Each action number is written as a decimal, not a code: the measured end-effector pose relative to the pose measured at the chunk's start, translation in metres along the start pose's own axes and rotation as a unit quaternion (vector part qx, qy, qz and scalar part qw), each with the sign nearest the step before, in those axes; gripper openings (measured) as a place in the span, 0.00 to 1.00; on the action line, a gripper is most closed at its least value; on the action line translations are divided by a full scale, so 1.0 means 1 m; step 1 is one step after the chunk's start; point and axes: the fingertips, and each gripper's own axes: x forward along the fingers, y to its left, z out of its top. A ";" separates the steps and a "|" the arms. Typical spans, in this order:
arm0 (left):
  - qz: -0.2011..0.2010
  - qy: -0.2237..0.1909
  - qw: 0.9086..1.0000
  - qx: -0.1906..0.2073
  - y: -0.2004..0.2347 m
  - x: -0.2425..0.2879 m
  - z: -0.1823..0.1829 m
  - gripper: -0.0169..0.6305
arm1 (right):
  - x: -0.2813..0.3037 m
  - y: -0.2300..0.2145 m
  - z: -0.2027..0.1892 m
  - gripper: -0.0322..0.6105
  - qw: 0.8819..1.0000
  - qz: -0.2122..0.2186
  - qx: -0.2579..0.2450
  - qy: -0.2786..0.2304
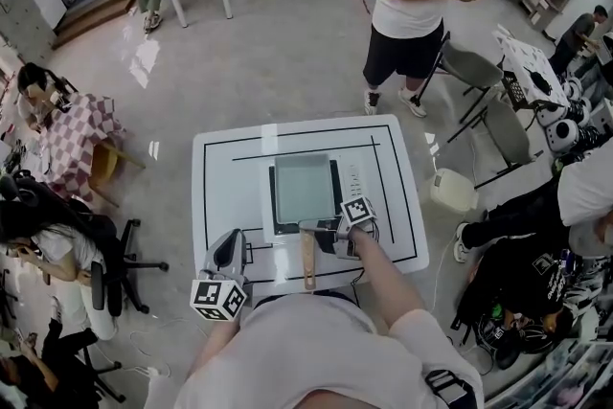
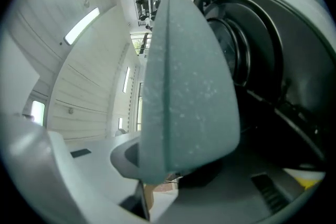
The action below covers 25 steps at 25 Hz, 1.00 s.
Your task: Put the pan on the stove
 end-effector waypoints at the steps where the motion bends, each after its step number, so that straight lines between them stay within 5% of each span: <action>1: 0.000 0.001 1.000 0.000 0.000 0.001 -0.001 0.04 | 0.000 -0.003 0.000 0.23 1.000 0.003 0.004 0.003; 14: -0.004 0.011 1.000 -0.003 -0.004 0.011 -0.006 0.04 | -0.003 -0.008 0.005 0.24 1.000 -0.014 0.007 -0.003; 25: -0.018 0.012 1.000 0.002 -0.010 0.014 -0.008 0.04 | -0.020 -0.005 -0.008 0.36 0.999 -0.033 0.000 -0.027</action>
